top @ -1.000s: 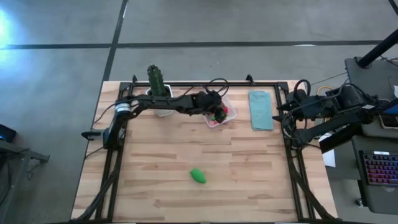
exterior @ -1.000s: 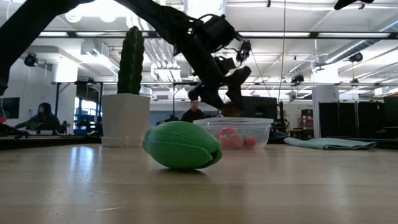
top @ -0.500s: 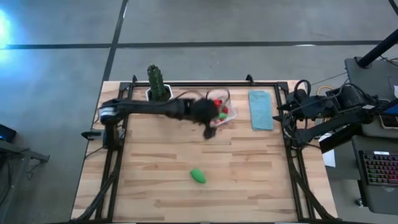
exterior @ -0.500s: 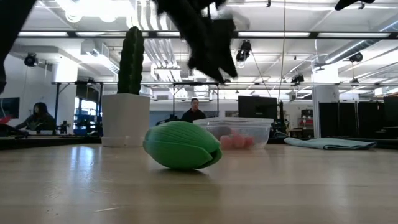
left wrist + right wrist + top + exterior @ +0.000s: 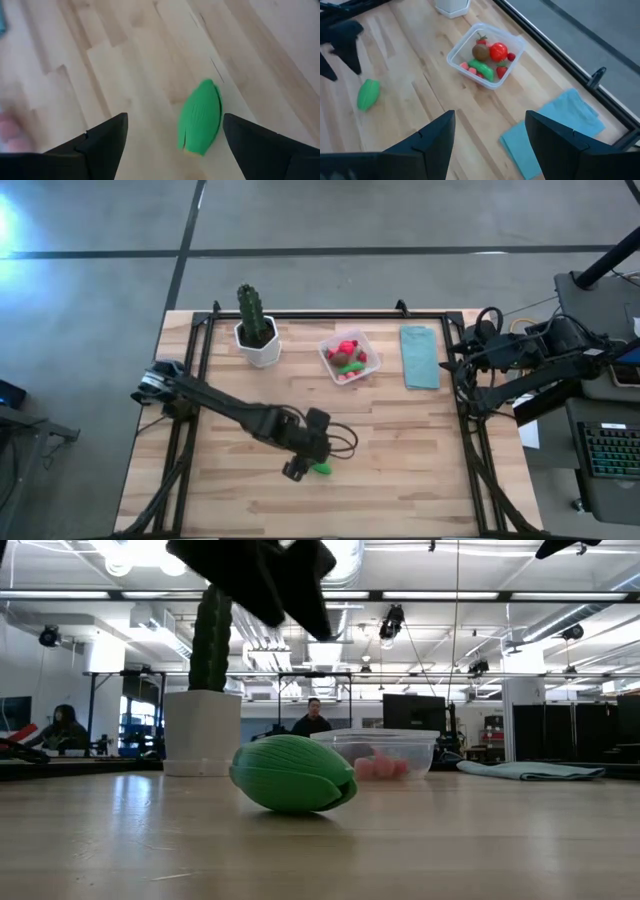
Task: Pick and placing Produce into tupperware
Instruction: Put the corn into the transparent bin
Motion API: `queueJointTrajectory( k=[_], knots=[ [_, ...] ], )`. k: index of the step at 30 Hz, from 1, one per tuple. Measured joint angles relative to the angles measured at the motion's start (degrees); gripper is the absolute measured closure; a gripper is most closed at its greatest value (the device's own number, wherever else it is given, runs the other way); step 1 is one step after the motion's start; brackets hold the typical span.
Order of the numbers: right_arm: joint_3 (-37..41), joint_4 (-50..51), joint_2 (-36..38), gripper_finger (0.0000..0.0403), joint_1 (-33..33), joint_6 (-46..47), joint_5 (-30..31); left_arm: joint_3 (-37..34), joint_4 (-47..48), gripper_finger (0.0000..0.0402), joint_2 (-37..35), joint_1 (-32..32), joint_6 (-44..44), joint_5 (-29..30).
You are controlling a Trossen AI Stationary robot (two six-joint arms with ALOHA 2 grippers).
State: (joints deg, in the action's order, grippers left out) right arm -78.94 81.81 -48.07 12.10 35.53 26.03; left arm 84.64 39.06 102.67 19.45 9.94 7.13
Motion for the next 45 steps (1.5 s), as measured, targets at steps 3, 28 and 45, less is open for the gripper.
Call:
queueJointTrajectory(
  k=[3, 28, 45],
  knots=[
    [0.0, -0.4, -0.1, 0.017, 0.0, 0.3, -0.2, -0.3, -1.0, 0.0091, 2.0, -0.1, -0.2, -1.7],
    [0.0, -0.3, -0.1, 0.017, 0.0, 0.9, -3.5, -0.2, -1.5, 0.0091, 8.9, 0.8, -3.4, -7.5],
    [0.0, -0.3, -0.1, 0.017, 0.0, 0.9, -3.5, -1.1, -2.8, 0.0091, 11.4, 0.4, -5.1, -5.0]
  ],
)
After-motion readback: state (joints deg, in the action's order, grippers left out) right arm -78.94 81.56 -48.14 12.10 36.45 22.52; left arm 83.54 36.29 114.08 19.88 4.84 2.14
